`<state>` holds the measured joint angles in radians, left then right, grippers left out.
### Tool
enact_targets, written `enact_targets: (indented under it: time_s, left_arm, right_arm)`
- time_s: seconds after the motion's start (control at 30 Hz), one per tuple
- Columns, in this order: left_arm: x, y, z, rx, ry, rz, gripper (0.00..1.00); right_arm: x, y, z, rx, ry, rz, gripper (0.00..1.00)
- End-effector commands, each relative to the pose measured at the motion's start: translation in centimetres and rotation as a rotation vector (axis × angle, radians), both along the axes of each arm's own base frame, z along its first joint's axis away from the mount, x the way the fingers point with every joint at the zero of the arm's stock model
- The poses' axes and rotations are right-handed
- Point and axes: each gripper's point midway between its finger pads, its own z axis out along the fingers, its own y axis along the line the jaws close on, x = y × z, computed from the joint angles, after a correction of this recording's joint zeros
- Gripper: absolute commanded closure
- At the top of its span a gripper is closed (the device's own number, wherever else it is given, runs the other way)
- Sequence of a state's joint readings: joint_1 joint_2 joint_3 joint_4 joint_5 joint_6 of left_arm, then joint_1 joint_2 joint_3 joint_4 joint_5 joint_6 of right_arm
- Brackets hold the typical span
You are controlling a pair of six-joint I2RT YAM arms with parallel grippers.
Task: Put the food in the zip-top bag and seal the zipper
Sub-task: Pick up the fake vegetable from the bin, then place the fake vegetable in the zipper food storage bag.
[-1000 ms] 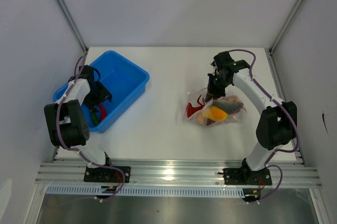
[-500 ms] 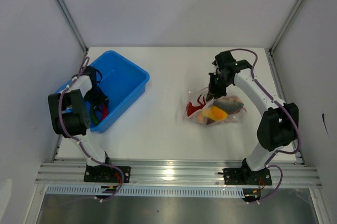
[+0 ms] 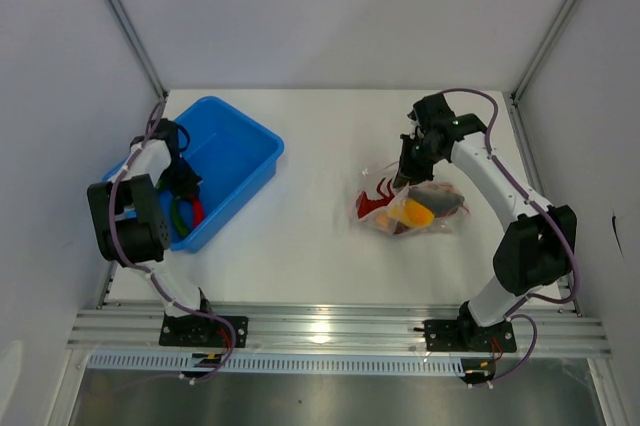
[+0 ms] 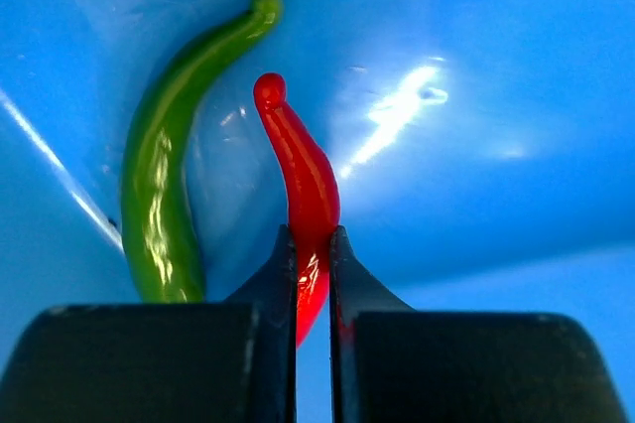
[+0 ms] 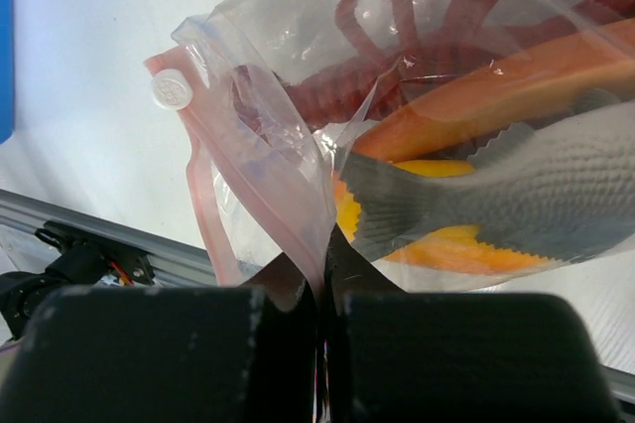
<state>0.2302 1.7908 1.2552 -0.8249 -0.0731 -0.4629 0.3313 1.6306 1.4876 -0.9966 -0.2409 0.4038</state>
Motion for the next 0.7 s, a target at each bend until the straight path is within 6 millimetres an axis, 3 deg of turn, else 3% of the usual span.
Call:
enact_targets:
  time_s: [0.0, 0.13, 0.17, 0.3, 0.37, 0.4, 0.47, 0.6, 0.63, 0.67]
  left_arm:
    - [3.1, -0.3, 8.3, -0.022, -0.255, 0.017, 0.99]
    - [5.0, -1.9, 14.1, -0.080, -0.459, 0.008, 0.99]
    - [5.4, -2.3, 16.5, -0.083, -0.544, 0.008, 0.99]
    - [5.6, -5.1, 21.4, -0.136, -0.719, -0.060, 0.99]
    - [5.2, -7.3, 22.3, -0.186, -0.742, -0.098, 0.99]
    - [5.0, -8.0, 23.7, -0.204, -0.795, -0.112, 0.99]
    - [4.3, -11.0, 24.4, -0.313, -0.822, -0.156, 0.99]
    - [3.6, -16.1, 28.5, -0.422, -0.926, -0.296, 0.99]
    - [3.2, -18.5, 30.1, -0.457, -0.962, -0.369, 0.99]
    - [2.9, -19.5, 31.4, -0.483, -0.988, -0.395, 0.99]
  right_arm:
    - [0.9, 0.0, 3.2, 0.035, -0.086, -0.033, 1.00]
    - [1.0, 0.4, 4.0, 0.063, -0.088, -0.048, 1.00]
    - [1.1, 0.6, 4.2, 0.068, -0.087, -0.049, 1.00]
    - [1.1, 1.3, 4.5, 0.103, -0.058, -0.061, 1.00]
    - [1.2, 1.9, 4.8, 0.146, -0.046, -0.070, 1.00]
    - [1.3, 2.2, 5.3, 0.164, -0.049, -0.070, 1.00]
    - [1.3, 3.1, 5.8, 0.213, -0.028, -0.073, 1.00]
    - [1.0, 4.4, 6.7, 0.287, 0.000, -0.067, 1.00]
    - [0.9, 4.7, 6.8, 0.302, 0.011, -0.064, 1.00]
    - [0.8, 4.9, 6.8, 0.318, 0.031, -0.070, 1.00]
